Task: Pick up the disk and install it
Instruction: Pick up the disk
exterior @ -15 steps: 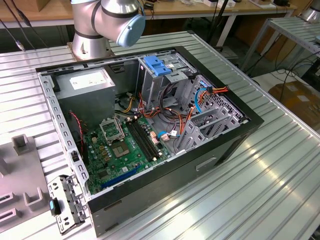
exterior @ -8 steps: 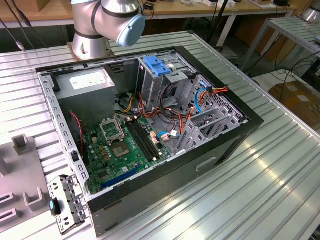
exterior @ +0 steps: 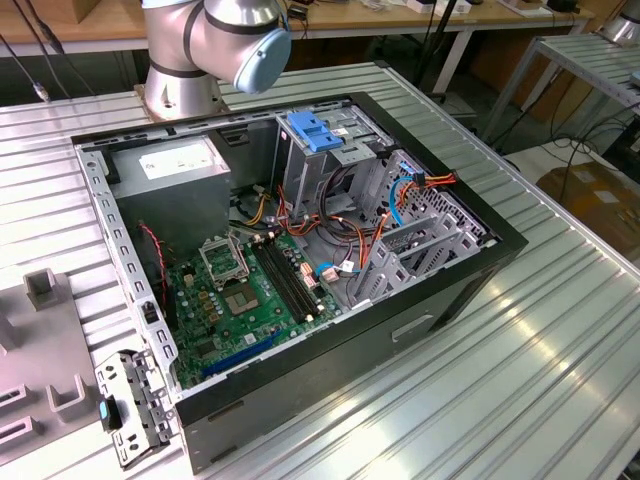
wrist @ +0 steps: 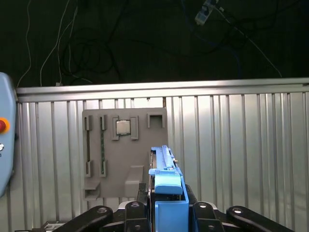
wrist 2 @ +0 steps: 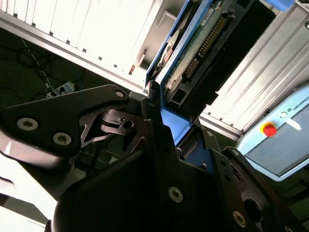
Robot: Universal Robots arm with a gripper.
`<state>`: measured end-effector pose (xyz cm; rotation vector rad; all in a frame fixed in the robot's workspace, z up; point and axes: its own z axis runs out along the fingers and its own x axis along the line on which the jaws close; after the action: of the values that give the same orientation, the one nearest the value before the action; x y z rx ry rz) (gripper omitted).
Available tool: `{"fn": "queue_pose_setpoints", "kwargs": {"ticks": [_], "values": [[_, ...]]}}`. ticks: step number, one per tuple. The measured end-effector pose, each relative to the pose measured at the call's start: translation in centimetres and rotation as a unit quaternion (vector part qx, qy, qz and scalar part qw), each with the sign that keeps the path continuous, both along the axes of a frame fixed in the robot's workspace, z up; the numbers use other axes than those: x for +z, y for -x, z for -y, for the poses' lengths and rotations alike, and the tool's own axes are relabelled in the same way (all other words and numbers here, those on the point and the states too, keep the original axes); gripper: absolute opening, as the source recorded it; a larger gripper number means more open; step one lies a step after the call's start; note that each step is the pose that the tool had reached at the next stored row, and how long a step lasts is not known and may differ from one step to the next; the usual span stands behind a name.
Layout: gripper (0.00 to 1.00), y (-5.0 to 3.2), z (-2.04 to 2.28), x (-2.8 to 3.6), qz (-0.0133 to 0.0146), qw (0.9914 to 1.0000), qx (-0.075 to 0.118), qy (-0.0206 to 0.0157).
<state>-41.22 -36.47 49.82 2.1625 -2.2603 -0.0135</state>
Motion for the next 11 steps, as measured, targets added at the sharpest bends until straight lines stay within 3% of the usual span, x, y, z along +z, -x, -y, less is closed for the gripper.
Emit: {"fn": "queue_pose_setpoints", "kwargs": {"ticks": [11], "values": [[0.37,-1.43,0.00,0.00,0.0000,1.00000,0.000,0.0000]]}}
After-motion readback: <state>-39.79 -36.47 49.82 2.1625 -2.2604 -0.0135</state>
